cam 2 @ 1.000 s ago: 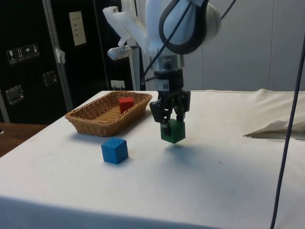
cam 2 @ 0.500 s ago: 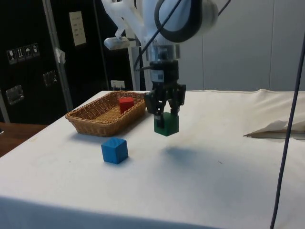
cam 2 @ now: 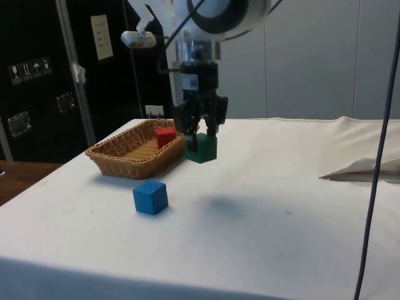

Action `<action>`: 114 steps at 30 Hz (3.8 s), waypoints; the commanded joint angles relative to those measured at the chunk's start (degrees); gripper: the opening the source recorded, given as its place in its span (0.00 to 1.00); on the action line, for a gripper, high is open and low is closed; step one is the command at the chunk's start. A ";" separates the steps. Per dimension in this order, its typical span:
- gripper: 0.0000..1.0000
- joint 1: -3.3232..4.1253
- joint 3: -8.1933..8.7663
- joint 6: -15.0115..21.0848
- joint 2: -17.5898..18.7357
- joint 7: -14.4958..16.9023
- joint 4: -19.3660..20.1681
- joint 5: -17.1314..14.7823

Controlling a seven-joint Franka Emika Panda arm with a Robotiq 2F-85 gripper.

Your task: Pick up exactly two blocks and place them into the basket.

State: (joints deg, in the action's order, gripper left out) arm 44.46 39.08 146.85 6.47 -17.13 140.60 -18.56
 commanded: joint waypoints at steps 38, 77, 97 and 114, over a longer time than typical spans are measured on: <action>0.00 -2.12 6.42 -17.59 7.79 9.00 -19.31 0.00; 0.00 -5.96 8.65 -24.01 34.32 13.24 -41.71 -13.06; 0.00 -9.05 10.31 -23.38 45.09 15.01 -49.79 -20.86; 0.15 -9.51 12.26 -23.26 49.85 16.73 -52.20 -26.70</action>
State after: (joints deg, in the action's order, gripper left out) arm 35.24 51.57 123.76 56.44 -0.63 88.58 -45.09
